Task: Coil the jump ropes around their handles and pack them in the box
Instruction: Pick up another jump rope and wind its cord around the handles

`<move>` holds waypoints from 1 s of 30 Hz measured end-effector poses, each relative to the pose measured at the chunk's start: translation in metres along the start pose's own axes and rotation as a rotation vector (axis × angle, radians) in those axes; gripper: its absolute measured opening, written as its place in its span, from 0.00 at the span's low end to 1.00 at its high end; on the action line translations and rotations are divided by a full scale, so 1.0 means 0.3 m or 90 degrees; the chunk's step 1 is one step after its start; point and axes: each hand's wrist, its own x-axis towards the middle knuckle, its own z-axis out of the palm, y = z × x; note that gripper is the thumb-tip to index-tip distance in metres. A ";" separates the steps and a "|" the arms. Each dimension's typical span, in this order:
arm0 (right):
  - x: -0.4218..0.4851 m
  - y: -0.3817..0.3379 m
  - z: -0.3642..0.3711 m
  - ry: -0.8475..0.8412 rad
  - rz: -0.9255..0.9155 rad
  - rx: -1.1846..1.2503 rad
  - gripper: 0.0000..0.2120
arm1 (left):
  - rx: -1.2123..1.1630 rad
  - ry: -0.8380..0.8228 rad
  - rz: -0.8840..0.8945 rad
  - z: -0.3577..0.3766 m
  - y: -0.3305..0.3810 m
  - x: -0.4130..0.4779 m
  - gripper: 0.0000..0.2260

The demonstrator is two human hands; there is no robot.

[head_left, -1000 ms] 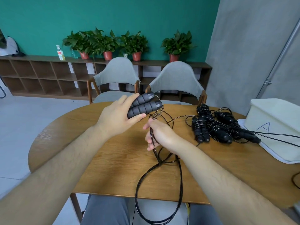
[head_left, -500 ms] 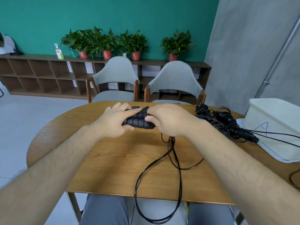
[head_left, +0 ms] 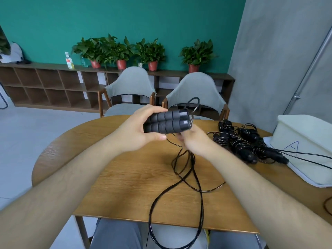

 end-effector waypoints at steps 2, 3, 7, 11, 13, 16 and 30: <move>-0.025 0.008 0.062 0.007 -0.024 -0.124 0.11 | 0.029 0.082 -0.025 0.023 -0.022 0.012 0.30; -0.032 0.010 0.090 0.003 -0.059 -0.195 0.10 | 0.065 0.118 -0.039 0.030 -0.037 0.016 0.30; -0.050 -0.029 0.131 -0.036 -0.102 -0.356 0.12 | 0.377 0.130 -0.070 0.034 -0.068 0.027 0.32; -0.063 -0.080 0.090 -0.071 -0.137 -0.535 0.13 | 0.569 0.051 -0.103 0.018 -0.108 0.012 0.31; -0.064 -0.117 0.053 -0.041 -0.183 -0.581 0.13 | 0.606 0.019 -0.090 0.005 -0.131 -0.003 0.30; -0.035 -0.147 -0.007 -0.008 -0.251 -0.621 0.13 | 0.532 -0.063 -0.052 0.004 -0.143 -0.020 0.31; 0.048 -0.013 -0.064 0.025 -0.075 -0.109 0.13 | -0.054 -0.071 -0.045 -0.007 0.072 -0.037 0.29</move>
